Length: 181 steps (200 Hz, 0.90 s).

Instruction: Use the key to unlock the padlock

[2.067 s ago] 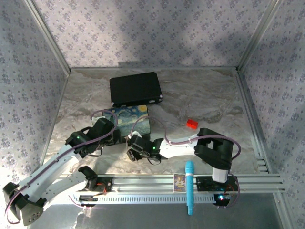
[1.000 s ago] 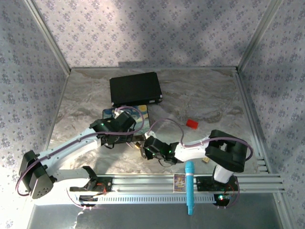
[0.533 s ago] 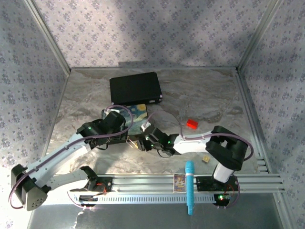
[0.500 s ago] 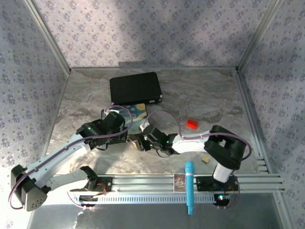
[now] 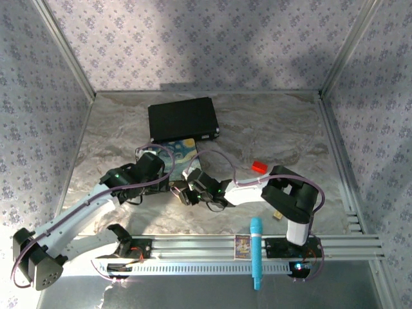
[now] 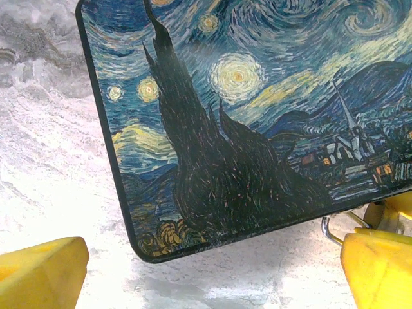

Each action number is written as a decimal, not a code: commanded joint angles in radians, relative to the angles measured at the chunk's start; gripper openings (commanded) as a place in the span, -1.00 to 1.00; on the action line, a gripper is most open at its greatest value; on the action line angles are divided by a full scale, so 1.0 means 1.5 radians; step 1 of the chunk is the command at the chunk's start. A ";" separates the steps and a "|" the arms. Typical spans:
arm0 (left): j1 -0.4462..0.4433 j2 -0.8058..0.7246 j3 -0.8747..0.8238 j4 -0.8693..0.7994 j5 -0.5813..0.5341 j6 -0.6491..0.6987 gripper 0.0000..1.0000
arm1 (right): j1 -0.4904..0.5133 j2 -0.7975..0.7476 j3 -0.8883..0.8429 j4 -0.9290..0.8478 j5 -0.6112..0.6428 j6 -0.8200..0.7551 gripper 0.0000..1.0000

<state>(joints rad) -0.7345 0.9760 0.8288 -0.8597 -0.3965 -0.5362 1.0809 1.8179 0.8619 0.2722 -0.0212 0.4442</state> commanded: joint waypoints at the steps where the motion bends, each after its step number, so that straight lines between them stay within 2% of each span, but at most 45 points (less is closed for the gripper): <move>1: 0.003 -0.003 -0.004 0.013 0.013 -0.009 1.00 | -0.011 0.006 -0.030 0.052 -0.042 0.005 -0.19; 54: 0.003 0.017 -0.001 0.015 0.009 -0.006 1.00 | -0.011 0.006 -0.031 0.045 -0.036 0.011 -0.49; 103: -0.014 0.130 0.054 -0.040 -0.092 0.018 1.00 | 0.011 -0.011 -0.039 -0.016 0.085 0.116 -0.80; 118: -0.015 0.169 0.068 -0.046 -0.105 0.022 0.99 | 0.012 -0.019 -0.059 0.004 0.080 0.162 -0.90; 147: -0.023 0.210 0.070 -0.015 -0.085 0.037 0.92 | 0.012 -0.032 -0.095 0.045 0.068 0.216 -0.94; 181: -0.057 0.238 0.072 -0.006 -0.086 0.043 0.86 | 0.010 -0.075 -0.137 0.036 0.108 0.298 -0.96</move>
<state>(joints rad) -0.7868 1.2938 0.9207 -0.8577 -0.4976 -0.4969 1.1004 1.7485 0.7212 0.4057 0.0650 0.7494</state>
